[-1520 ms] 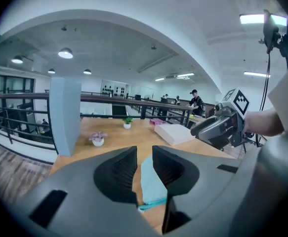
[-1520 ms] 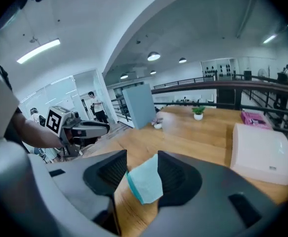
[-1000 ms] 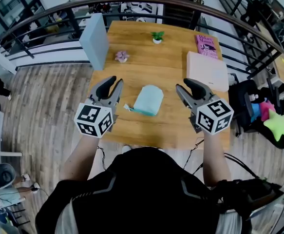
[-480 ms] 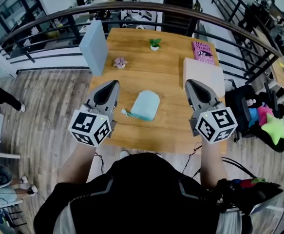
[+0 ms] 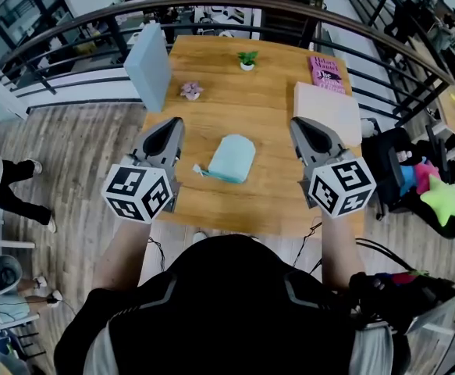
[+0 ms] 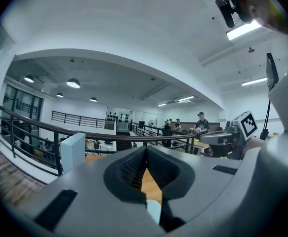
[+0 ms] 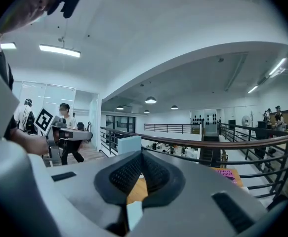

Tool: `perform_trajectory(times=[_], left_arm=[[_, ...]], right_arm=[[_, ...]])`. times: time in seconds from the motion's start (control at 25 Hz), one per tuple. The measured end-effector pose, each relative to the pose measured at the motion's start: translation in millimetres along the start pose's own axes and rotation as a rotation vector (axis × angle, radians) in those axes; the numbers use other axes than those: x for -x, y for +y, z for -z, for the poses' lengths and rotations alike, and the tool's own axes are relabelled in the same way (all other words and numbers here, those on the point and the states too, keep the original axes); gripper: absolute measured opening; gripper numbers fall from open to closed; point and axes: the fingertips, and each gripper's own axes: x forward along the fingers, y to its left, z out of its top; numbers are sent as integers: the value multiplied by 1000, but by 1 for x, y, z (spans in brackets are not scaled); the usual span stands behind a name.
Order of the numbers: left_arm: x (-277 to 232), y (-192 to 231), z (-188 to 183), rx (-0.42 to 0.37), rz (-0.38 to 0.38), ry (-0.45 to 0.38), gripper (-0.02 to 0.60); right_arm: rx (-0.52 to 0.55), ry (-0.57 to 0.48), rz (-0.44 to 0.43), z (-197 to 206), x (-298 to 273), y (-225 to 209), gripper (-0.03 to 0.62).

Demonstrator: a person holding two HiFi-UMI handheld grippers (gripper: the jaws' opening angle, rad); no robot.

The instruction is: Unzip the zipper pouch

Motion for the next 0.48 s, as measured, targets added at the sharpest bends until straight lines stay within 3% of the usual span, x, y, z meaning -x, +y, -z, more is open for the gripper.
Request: perform_trajectory(times=[0.48], left_arm=[[-4,-9,4,-26,-41,6,29]], right_arm=[[-13,1,-7,7,0,-9,8]])
